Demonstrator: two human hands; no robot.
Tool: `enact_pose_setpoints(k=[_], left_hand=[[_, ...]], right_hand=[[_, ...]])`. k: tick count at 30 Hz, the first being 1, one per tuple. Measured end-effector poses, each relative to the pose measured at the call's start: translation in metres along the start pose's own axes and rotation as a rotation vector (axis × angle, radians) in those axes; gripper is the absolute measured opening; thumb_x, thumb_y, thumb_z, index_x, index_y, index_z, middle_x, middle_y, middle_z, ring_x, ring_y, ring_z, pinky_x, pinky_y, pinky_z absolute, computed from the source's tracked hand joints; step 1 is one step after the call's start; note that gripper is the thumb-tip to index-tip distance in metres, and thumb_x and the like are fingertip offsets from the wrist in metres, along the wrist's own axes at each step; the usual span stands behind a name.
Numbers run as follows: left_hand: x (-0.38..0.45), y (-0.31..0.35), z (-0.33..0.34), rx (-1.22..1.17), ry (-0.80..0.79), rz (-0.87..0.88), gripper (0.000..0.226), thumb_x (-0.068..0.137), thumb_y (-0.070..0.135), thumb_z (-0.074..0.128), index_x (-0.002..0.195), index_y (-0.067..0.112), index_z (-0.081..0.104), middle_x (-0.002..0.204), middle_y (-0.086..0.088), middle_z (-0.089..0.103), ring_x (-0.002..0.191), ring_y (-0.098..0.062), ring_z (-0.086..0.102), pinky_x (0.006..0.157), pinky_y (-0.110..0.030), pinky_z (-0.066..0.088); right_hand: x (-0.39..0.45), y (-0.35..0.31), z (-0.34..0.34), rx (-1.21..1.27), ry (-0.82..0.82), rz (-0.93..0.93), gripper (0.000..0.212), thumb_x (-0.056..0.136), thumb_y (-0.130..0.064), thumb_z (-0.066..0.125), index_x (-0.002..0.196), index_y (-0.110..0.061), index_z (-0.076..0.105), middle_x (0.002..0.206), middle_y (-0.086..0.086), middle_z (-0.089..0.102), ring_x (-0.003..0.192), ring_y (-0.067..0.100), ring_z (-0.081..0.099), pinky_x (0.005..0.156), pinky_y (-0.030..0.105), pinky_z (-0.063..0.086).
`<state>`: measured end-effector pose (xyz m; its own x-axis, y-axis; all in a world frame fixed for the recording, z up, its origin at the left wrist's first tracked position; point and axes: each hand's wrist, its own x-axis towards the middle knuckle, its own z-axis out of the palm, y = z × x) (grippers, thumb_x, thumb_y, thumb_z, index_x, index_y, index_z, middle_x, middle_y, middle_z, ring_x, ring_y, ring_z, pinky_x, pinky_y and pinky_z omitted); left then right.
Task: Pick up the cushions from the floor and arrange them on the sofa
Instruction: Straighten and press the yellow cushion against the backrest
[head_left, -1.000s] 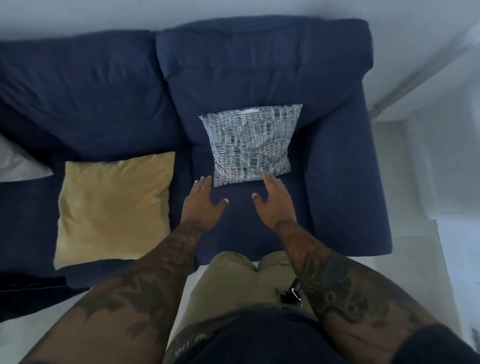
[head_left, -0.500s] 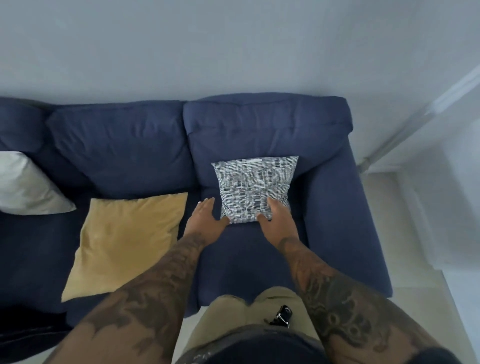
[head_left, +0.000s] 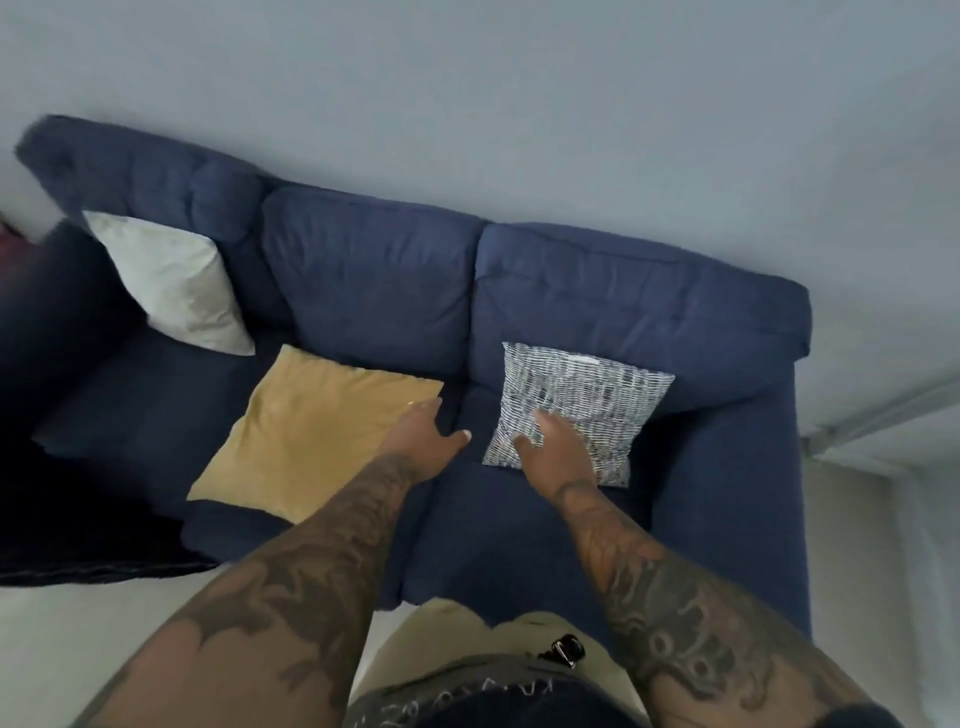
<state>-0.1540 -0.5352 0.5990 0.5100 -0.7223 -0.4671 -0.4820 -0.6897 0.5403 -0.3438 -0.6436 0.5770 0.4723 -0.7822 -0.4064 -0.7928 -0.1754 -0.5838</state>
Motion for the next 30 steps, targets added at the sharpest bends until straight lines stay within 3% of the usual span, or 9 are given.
enact_pose_setpoints(k=[2,6,11,18,26,30], left_hand=[[-0.005,-0.008,-0.01,-0.016,0.039,-0.033,0.078,0.094,0.049,0.07,0.157,0.014,0.042,0.161,-0.007,0.041,0.144,-0.029,0.045,0.109,-0.032,0.038],[-0.01,-0.02,-0.033,0.032,0.055,-0.082,0.088,0.096,0.054,0.065,0.166,0.017,0.027,0.171,-0.005,0.026,0.153,-0.027,0.033,0.121,-0.038,0.033],[-0.01,-0.035,-0.063,0.021,0.102,-0.122,0.085,0.097,0.054,0.063,0.166,0.019,0.027,0.171,-0.004,0.027,0.153,-0.027,0.033,0.122,-0.041,0.032],[0.011,-0.078,-0.109,0.113,0.133,-0.116,0.082,0.098,0.054,0.063,0.165,0.017,0.031,0.168,-0.003,0.035,0.153,-0.026,0.034,0.123,-0.04,0.029],[0.079,-0.142,-0.159,0.119,0.053,-0.068,0.079,0.095,0.053,0.066,0.162,0.021,0.037,0.163,-0.002,0.042,0.147,-0.026,0.042,0.118,-0.04,0.037],[0.112,-0.182,-0.19,0.161,-0.001,-0.056,0.081,0.096,0.054,0.066,0.163,0.021,0.035,0.165,-0.001,0.039,0.149,-0.025,0.038,0.12,-0.039,0.033]], right_hand=[[0.005,-0.014,0.004,-0.013,-0.004,-0.04,0.064,0.106,-0.041,0.058,0.161,-0.01,0.045,0.168,0.013,0.04,0.156,0.028,0.033,0.126,0.041,0.029],[0.013,-0.036,0.008,-0.02,-0.029,-0.073,0.067,0.105,-0.042,0.058,0.162,-0.011,0.044,0.17,0.012,0.038,0.159,0.025,0.031,0.128,0.04,0.027],[0.024,-0.064,0.019,-0.024,-0.049,-0.078,0.069,0.105,-0.048,0.057,0.163,-0.015,0.042,0.171,0.01,0.035,0.159,0.025,0.03,0.128,0.04,0.028],[0.044,-0.107,0.053,0.051,-0.055,-0.086,0.07,0.107,-0.047,0.054,0.163,-0.008,0.04,0.168,0.013,0.039,0.159,0.026,0.03,0.128,0.04,0.028],[0.079,-0.159,0.111,0.124,0.017,0.102,0.07,0.106,-0.054,0.052,0.161,-0.012,0.044,0.165,0.011,0.044,0.153,0.029,0.04,0.124,0.045,0.036],[0.09,-0.198,0.151,0.168,0.054,0.164,0.056,0.105,-0.048,0.056,0.146,-0.009,0.06,0.146,0.013,0.06,0.137,0.033,0.055,0.111,0.044,0.046]])
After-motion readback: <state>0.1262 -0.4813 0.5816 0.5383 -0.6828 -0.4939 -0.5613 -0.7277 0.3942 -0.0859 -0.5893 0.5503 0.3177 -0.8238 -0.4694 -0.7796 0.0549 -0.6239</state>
